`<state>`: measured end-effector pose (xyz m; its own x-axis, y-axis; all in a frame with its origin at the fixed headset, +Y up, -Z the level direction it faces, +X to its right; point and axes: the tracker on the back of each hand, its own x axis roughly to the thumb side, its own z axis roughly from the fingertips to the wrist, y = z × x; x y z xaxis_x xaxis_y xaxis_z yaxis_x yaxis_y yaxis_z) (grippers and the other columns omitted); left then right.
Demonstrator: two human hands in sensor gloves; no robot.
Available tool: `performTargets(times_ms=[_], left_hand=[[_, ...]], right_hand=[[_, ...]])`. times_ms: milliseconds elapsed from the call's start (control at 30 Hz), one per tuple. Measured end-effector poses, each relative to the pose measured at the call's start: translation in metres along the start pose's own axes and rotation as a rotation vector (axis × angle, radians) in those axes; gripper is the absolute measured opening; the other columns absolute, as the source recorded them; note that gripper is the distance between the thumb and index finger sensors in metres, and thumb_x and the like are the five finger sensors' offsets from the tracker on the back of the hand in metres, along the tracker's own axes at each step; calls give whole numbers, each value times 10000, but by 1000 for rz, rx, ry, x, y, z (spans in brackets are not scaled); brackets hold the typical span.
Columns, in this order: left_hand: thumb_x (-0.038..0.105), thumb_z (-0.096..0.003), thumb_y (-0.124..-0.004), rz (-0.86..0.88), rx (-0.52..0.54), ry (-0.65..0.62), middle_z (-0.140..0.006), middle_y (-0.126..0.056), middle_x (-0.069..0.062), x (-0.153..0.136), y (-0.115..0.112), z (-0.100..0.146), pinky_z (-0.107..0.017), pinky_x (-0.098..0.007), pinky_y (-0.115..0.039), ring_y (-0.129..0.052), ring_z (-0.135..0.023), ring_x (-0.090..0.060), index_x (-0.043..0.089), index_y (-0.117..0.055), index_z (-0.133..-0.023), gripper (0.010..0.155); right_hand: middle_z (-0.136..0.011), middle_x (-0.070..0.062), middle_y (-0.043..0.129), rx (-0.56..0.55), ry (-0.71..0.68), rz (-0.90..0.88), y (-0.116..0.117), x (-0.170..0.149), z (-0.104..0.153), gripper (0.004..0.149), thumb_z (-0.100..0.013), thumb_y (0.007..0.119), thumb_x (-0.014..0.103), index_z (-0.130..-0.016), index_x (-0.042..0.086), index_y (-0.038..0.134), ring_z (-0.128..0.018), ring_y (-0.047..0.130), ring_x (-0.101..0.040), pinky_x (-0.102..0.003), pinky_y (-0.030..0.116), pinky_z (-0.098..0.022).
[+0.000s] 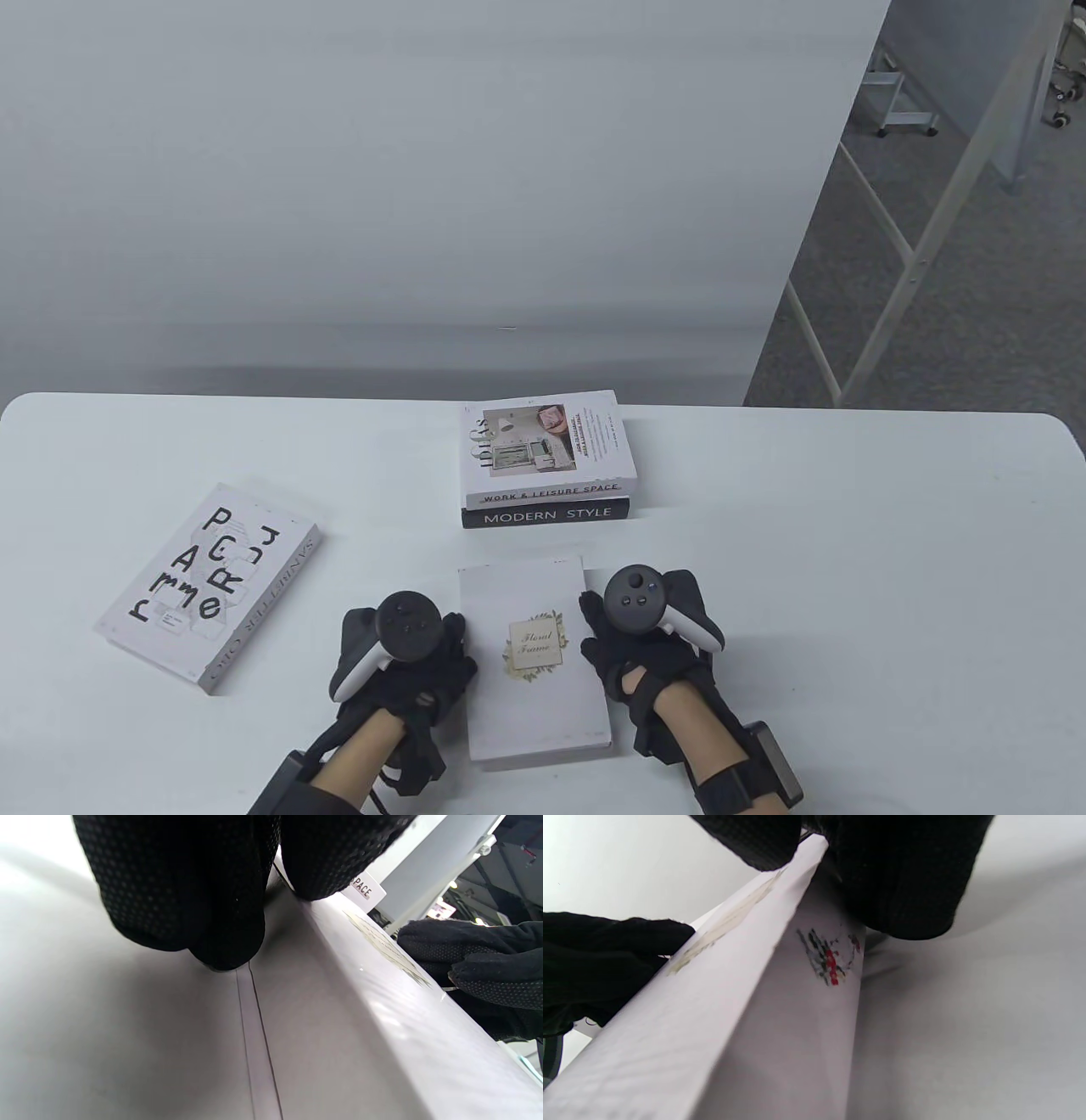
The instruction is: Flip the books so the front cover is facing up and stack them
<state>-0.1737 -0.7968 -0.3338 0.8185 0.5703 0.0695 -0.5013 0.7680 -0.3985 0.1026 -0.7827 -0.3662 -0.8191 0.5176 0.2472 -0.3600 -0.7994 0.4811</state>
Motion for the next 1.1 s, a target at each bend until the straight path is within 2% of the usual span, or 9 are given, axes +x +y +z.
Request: performTargets(times_ms=[233,467,700,933,1000,1100], left_hand=[[266,-477,-737,4,5,14,-841,-823,-233,-6,3,-1,-392,-344,-935,-1045,-611,-261,-67,-512,-980,644],[258,-475,-734,32,8,67,-818,-872,-179,-17,6,1,-356,-317,-946,-1079,-538,-196,-19,-546,-987,612],[253,-472,-744,42,6,87,-814,-882,-156,-22,8,0,-356,-318,-945,-1076,-542,-199,5,-572,-988,598],[253,-470,-751,43,15,97,-814,-884,-150,-22,9,1,-356,-316,-945,-1076,-542,-189,21,-579,-991,595],[253,-469,-754,45,12,98,-813,-887,-143,-22,9,1,-355,-317,-945,-1077,-540,-187,28,-583,-991,593],[257,-468,-760,36,20,101,-810,-892,-139,-23,9,2,-356,-317,-945,-1077,-539,-186,43,-591,-992,591]], right_hand=[[-905,-331,659,-168,-116,-13,-12,17,12,561,-460,710,243,-977,108,543,-694,901,-420,-443,883,-423],[-951,-301,592,-218,-263,85,-17,43,25,543,-440,713,150,-968,195,590,-761,811,-475,-505,823,-482],[-996,-292,470,-214,-353,259,-10,61,32,631,-412,716,76,-981,259,514,-839,688,-512,-559,735,-556],[-1013,-319,269,-197,-416,263,3,64,30,764,-380,722,29,-990,325,370,-879,495,-577,-621,605,-603],[-1012,-324,228,-193,-425,266,5,65,30,784,-381,726,31,-992,330,335,-884,452,-588,-635,578,-609],[-1014,-335,187,-200,-440,264,8,66,30,768,-411,760,104,-1000,341,329,-890,404,-604,-660,538,-615]])
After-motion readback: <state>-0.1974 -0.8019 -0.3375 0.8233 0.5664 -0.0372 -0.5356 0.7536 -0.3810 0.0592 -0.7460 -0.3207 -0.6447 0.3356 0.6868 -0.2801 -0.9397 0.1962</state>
